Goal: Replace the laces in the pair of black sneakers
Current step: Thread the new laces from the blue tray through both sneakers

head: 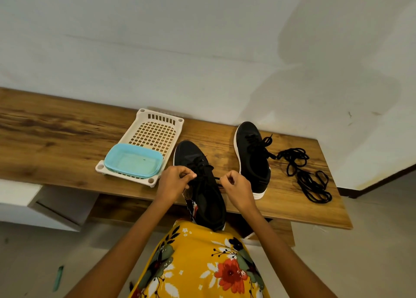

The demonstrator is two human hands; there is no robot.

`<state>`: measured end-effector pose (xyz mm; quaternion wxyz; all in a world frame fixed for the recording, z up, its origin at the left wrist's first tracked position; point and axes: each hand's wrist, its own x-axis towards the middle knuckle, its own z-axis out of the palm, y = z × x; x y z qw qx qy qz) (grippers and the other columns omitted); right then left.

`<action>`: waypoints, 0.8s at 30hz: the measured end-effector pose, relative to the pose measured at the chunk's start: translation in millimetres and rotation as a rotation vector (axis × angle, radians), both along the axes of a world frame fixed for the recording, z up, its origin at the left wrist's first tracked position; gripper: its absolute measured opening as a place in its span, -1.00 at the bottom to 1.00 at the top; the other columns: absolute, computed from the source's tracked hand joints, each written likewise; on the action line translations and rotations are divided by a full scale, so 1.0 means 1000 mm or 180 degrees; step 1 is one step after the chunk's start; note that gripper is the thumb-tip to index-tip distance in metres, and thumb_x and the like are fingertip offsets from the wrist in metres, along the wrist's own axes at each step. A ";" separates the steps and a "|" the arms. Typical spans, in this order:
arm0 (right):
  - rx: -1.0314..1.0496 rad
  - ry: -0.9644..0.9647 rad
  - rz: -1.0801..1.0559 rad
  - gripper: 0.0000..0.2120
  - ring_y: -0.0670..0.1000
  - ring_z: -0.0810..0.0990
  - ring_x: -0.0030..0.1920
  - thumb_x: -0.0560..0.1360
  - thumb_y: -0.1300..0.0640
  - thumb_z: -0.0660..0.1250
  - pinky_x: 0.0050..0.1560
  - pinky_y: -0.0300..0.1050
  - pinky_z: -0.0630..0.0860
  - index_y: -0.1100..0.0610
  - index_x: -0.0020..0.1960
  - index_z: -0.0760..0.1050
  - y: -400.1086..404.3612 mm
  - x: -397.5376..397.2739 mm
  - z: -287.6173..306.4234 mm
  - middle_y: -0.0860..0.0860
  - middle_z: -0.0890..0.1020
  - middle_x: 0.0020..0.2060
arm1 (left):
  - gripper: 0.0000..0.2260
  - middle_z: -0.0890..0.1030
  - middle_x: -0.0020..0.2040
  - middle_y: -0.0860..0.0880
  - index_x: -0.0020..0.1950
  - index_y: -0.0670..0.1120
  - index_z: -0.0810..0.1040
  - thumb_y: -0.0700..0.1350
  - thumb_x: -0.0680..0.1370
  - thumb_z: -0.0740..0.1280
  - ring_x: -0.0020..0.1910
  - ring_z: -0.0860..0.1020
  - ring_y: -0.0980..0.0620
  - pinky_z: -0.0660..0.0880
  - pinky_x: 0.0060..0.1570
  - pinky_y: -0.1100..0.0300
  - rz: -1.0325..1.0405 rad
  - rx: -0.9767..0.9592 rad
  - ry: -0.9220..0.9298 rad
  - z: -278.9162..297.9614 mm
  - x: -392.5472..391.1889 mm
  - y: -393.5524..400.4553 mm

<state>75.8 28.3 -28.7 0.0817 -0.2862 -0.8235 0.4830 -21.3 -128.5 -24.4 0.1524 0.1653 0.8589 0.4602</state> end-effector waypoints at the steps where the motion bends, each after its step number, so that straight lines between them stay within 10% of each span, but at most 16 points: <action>1: 0.0047 -0.0003 0.0028 -0.79 -0.10 0.53 -0.27 0.52 0.18 0.27 -0.25 -0.39 0.46 0.08 -0.29 0.42 0.000 0.001 0.002 -0.07 0.52 -0.35 | -0.95 0.57 -0.30 0.10 -0.11 -0.09 0.60 -0.12 0.51 0.38 -0.45 0.52 0.22 0.41 -0.39 0.51 0.0011 -0.0003 0.0013 0.000 0.001 0.001; 6: -0.0331 0.0125 0.0257 -0.91 -0.05 0.64 -0.11 0.53 0.07 0.32 -0.04 -0.12 0.61 0.07 -0.08 0.57 0.004 0.000 0.001 -0.06 0.64 -0.19 | -0.97 0.59 -0.26 0.07 -0.12 -0.06 0.62 -0.17 0.49 0.39 -0.31 0.54 0.18 0.49 -0.29 0.35 -0.0103 0.0168 0.0004 0.001 0.000 0.000; 13: 0.0269 0.0105 0.0477 -0.91 -0.22 0.58 -0.12 0.49 -0.01 0.38 -0.07 -0.24 0.51 -0.03 -0.08 0.64 -0.005 -0.005 0.003 -0.22 0.61 -0.19 | -0.85 0.54 -0.13 0.16 0.02 -0.01 0.66 -0.03 0.51 0.37 -0.10 0.50 0.21 0.41 -0.05 0.27 -0.0444 -0.0327 0.0447 0.010 -0.003 0.004; 20: 0.0485 0.0133 0.0504 -0.91 -0.12 0.55 -0.10 0.56 0.02 0.29 -0.10 -0.14 0.49 0.00 -0.07 0.54 -0.012 -0.005 -0.003 -0.12 0.59 -0.11 | -0.77 0.63 -0.13 -0.03 -0.05 -0.10 0.63 0.04 0.53 0.33 -0.10 0.57 0.04 0.50 -0.01 0.08 -0.0863 -0.0715 -0.0478 0.024 -0.016 0.026; 24: 0.0661 -0.0069 0.0533 -0.89 -0.12 0.52 -0.26 0.59 0.01 0.20 -0.25 -0.15 0.41 -0.01 -0.08 0.45 -0.013 -0.005 0.001 -0.08 0.58 -0.19 | -0.87 0.57 -0.25 0.04 -0.19 -0.09 0.57 -0.07 0.51 0.38 -0.27 0.53 0.12 0.43 -0.27 0.30 -0.0350 -0.0189 -0.0897 0.023 -0.014 0.024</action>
